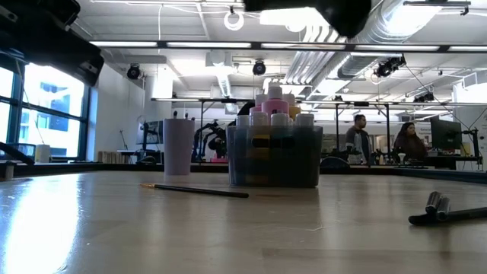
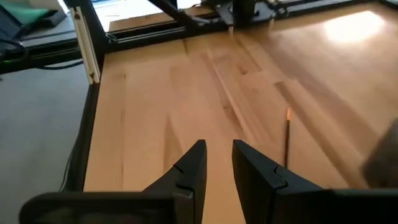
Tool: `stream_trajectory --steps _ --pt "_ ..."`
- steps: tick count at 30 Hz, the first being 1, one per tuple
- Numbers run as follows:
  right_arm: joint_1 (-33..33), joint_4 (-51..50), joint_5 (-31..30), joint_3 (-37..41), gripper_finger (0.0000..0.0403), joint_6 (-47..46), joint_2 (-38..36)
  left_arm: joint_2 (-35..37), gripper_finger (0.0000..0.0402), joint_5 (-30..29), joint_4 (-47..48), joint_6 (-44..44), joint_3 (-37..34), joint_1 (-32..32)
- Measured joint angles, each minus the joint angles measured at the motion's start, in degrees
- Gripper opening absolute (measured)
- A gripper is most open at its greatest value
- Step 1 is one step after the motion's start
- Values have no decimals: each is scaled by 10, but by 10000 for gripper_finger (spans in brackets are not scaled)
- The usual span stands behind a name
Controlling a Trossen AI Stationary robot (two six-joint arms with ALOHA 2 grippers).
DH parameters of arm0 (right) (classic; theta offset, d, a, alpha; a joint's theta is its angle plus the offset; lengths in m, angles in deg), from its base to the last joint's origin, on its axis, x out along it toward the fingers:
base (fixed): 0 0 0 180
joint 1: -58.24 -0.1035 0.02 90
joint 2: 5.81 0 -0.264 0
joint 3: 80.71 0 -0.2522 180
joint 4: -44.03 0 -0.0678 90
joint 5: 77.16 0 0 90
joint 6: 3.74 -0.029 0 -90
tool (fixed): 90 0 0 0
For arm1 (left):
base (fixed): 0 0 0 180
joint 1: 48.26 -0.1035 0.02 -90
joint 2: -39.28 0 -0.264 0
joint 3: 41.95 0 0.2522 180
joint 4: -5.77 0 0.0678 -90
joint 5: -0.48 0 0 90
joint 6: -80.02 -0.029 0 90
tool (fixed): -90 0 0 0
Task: Pick & Place Paint Supplies
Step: Put the gold paint brush into the violet cup
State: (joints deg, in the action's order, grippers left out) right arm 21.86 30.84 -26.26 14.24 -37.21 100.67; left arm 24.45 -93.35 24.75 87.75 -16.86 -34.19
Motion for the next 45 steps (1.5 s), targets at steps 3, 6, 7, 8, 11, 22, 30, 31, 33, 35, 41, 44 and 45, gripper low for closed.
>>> stream_trajectory --steps 3,6,7,8,11,22,30,31,33,35,41,44,45 --pt "17 24 28 0 67 -17 19 0 0 9 1 1 0 7" --pt "23 19 45 0 67 -29 35 -1 0 20 10 1 0 11" --pt "24 15 46 0 67 -29 39 -3 0 20 15 1 0 11" --pt "22 10 45 0 67 -29 41 -6 0 20 17 1 0 11" --pt "18 -4 46 0 67 -39 42 -24 0 10 22 -20 0 10" --pt "3 -23 119 0 67 -53 37 -187 0 -95 15 -219 0 9" --pt "13 -68 109 0 67 -97 -7 -329 0 -2 -20 -271 71 -92" --pt "13 -73 109 0 67 -93 -12 -345 0 26 -19 -279 82 -107" --pt "9 -84 110 0 67 -86 -19 -379 0 87 -19 -289 105 -134" --pt "4 -106 110 0 67 -85 -25 -413 0 146 -19 -290 120 -154" --pt "-14 -172 107 0 67 -91 -28 -549 0 199 -15 -291 164 -167" --pt "-17 -181 109 0 67 -112 -29 -611 0 214 12 -291 199 -167" --pt "-18 -183 109 0 67 -116 -29 -627 0 215 25 -291 213 -167"
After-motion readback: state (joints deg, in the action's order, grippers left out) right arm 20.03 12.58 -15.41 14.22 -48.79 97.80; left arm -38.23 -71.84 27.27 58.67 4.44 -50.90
